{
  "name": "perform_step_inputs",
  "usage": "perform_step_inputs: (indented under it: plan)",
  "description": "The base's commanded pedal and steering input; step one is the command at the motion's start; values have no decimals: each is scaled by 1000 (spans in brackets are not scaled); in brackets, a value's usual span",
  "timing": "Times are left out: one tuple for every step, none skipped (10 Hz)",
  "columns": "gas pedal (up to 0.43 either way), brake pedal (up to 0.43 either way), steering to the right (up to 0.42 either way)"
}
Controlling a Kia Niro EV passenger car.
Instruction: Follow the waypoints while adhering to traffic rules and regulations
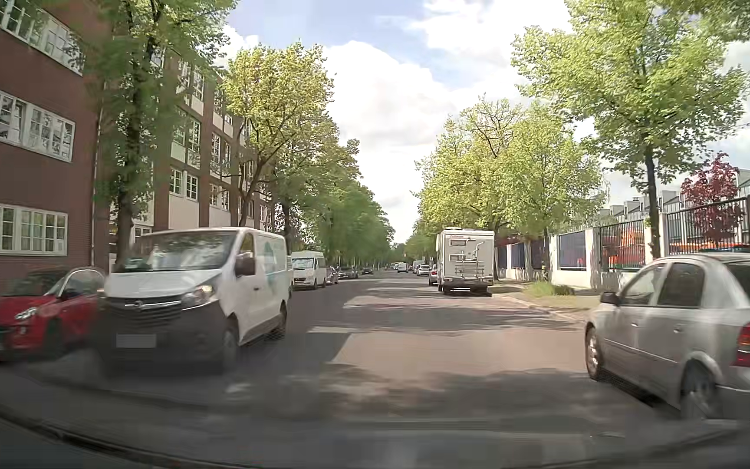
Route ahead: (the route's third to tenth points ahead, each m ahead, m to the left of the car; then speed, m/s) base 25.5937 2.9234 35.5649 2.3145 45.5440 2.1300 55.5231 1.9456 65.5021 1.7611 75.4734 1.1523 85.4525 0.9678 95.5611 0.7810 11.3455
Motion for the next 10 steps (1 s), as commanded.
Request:
perform_step_inputs:
  plan:
    - [0,24,-6]
    - [0,18,-5]
    - [0,24,-4]
    - [0,24,-4]
    - [8,18,-4]
    - [20,24,-4]
    - [28,18,-4]
    - [47,18,-4]
    - [47,18,-3]
    - [47,24,-1]
